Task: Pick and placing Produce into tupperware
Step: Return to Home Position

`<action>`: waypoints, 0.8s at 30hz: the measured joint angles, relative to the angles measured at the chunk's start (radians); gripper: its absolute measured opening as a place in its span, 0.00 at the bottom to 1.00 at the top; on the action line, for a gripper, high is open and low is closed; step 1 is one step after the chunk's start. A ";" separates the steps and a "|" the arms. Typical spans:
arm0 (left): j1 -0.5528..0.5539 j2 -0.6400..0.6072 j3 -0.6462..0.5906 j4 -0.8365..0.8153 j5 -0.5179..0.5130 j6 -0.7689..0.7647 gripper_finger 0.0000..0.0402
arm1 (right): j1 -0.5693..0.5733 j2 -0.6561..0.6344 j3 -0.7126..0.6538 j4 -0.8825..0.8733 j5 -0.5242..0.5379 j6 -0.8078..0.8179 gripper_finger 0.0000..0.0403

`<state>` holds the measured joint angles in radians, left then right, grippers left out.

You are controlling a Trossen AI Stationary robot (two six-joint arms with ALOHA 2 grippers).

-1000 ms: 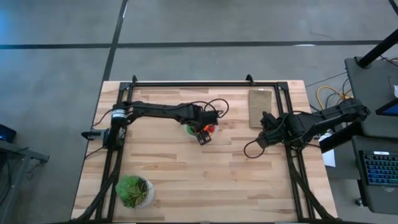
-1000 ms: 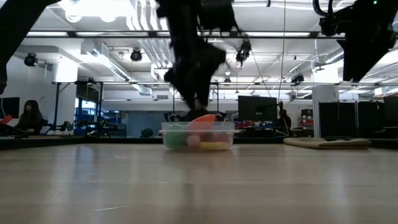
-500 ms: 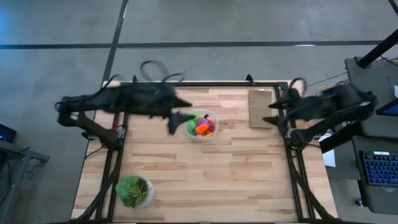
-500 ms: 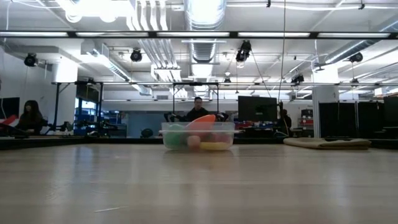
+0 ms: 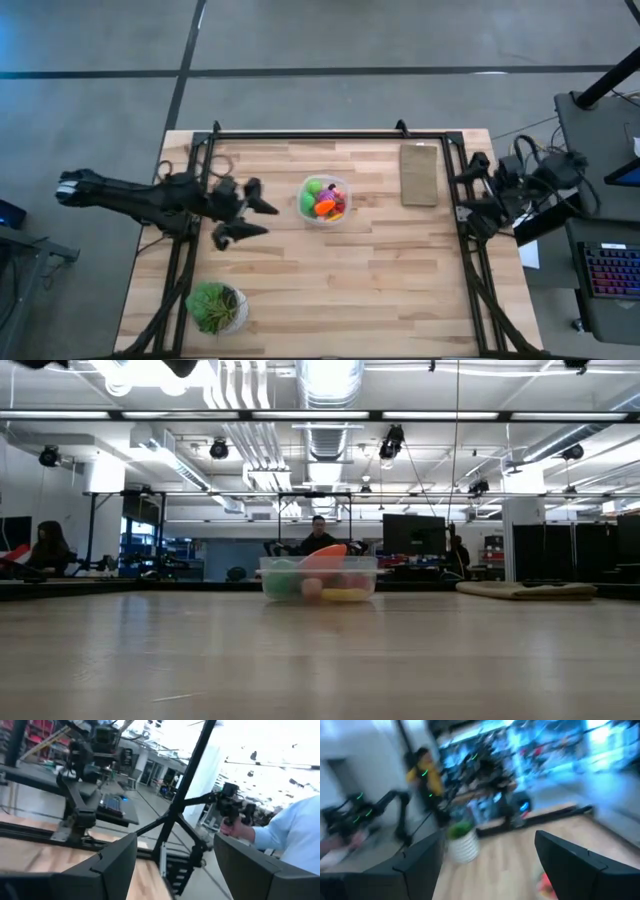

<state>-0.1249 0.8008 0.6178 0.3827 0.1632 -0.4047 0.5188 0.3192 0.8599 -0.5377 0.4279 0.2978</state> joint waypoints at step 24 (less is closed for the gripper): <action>0.086 -0.745 -0.606 -0.072 -0.237 -0.034 0.62 | -0.003 -0.319 -0.648 0.334 0.206 0.035 0.75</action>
<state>-0.0387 0.0559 0.0117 0.3108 -0.0734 -0.4392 0.5156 -0.0002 0.2119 -0.2037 0.6339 0.3325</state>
